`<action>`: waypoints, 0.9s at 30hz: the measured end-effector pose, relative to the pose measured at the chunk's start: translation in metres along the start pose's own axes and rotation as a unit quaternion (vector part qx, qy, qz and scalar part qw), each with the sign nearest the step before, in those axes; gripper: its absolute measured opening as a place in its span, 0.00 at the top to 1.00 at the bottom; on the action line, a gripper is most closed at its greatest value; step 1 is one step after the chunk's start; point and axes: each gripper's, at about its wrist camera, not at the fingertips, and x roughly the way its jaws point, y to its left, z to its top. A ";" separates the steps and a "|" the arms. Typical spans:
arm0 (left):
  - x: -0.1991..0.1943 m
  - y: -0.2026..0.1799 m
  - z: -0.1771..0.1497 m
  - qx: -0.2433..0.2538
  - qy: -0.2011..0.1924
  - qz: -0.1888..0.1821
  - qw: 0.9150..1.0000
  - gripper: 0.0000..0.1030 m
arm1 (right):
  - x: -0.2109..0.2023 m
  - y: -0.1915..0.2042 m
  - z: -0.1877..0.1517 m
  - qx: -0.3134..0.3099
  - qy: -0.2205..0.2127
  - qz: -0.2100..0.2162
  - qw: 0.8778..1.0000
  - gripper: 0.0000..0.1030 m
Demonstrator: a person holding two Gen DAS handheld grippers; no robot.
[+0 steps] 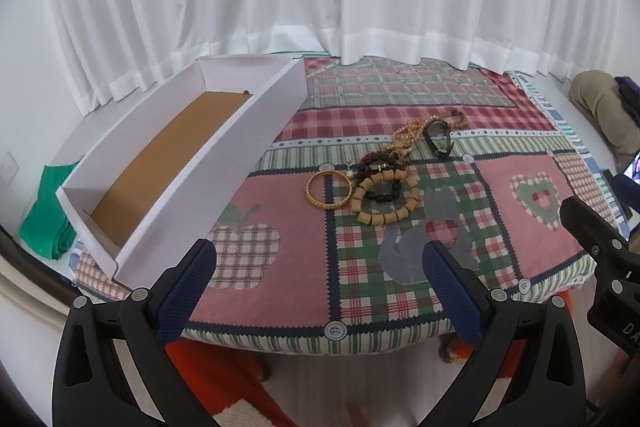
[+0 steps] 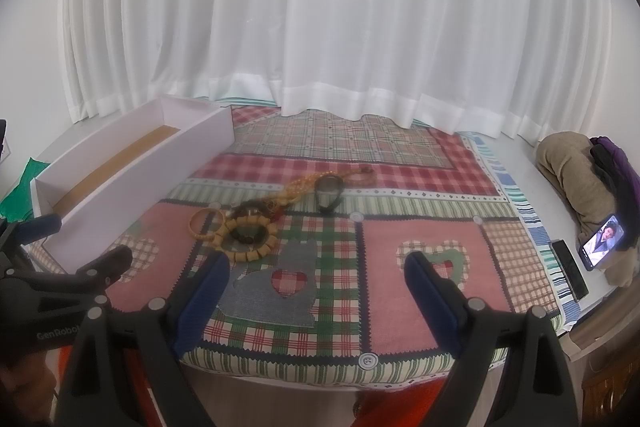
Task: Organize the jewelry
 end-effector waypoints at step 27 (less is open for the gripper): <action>0.007 0.001 0.000 0.006 0.004 0.007 1.000 0.01 | 0.005 0.006 -0.002 -0.010 0.004 0.006 1.000 0.12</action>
